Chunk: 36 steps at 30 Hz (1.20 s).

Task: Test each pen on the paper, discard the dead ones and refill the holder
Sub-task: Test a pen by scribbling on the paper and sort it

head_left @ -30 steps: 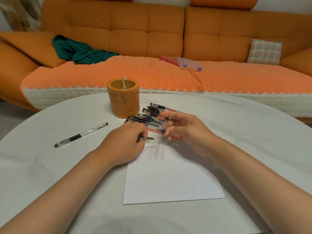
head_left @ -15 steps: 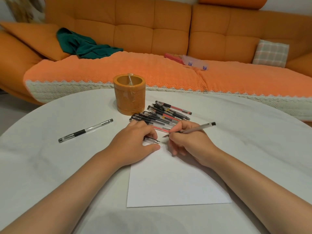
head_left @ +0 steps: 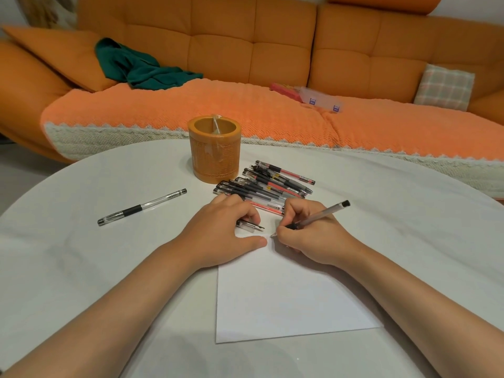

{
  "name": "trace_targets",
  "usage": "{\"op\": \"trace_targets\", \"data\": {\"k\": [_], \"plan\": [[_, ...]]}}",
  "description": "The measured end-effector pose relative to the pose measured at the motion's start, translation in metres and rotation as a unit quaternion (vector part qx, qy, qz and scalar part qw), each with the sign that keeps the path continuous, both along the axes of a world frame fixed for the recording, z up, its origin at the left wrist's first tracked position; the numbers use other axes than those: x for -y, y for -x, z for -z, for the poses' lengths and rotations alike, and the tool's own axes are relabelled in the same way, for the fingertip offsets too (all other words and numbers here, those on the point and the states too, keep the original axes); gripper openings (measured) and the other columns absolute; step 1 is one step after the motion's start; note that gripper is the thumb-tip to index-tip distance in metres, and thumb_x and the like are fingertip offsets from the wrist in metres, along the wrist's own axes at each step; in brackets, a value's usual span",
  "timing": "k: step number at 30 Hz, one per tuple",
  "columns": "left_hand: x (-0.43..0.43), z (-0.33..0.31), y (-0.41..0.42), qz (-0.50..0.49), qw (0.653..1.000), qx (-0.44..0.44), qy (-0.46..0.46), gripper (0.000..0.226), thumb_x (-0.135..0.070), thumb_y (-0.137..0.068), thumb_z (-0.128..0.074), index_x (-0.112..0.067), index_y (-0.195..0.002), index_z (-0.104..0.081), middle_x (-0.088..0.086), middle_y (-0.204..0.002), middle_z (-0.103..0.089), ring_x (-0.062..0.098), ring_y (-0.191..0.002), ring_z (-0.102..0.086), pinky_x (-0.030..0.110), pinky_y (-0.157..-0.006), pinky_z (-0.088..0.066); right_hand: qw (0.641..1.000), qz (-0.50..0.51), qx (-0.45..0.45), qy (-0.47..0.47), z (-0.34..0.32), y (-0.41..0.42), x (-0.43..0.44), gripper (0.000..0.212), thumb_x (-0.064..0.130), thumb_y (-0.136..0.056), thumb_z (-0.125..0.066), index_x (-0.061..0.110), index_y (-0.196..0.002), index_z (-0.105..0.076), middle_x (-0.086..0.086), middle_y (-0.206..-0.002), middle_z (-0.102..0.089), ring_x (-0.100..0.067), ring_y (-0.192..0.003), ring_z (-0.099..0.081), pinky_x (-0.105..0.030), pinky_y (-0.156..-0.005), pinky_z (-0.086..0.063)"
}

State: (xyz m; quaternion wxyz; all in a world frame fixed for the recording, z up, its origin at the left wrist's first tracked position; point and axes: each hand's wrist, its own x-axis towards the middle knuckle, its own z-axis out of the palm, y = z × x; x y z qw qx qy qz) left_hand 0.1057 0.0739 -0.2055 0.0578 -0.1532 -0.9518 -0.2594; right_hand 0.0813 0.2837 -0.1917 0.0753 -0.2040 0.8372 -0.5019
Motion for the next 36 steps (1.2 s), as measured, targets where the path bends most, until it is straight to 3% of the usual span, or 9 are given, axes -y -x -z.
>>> {"op": "trace_targets", "data": {"k": [13, 36], "plan": [[0.0002, 0.0006, -0.0004, 0.004, 1.000, -0.002, 0.005, 0.036, -0.063, -0.075, -0.070, -0.043, -0.102, -0.058, -0.021, -0.098, -0.049, 0.002, -0.101, -0.041, 0.020, -0.080, -0.034, 0.999, -0.021, -0.019, -0.017, -0.0010, 0.0001, 0.0013, 0.023, 0.000, -0.080, -0.069, 0.010, -0.066, -0.054, 0.010, -0.059, -0.058, -0.007, -0.052, -0.045, -0.019, -0.050, -0.035], [-0.0008, 0.0003, 0.0000, -0.002, 1.000, 0.009, -0.013, 0.032, -0.061, -0.074, -0.071, -0.044, -0.097, -0.058, -0.023, -0.095, -0.051, 0.003, -0.101, -0.043, 0.027, -0.089, -0.041, 0.999, -0.018, -0.029, -0.015, 0.0010, 0.0011, 0.0010, 0.022, -0.001, -0.076, -0.068, 0.005, -0.067, -0.049, 0.010, -0.057, -0.051, -0.007, -0.052, -0.041, -0.020, -0.050, -0.032]]}}
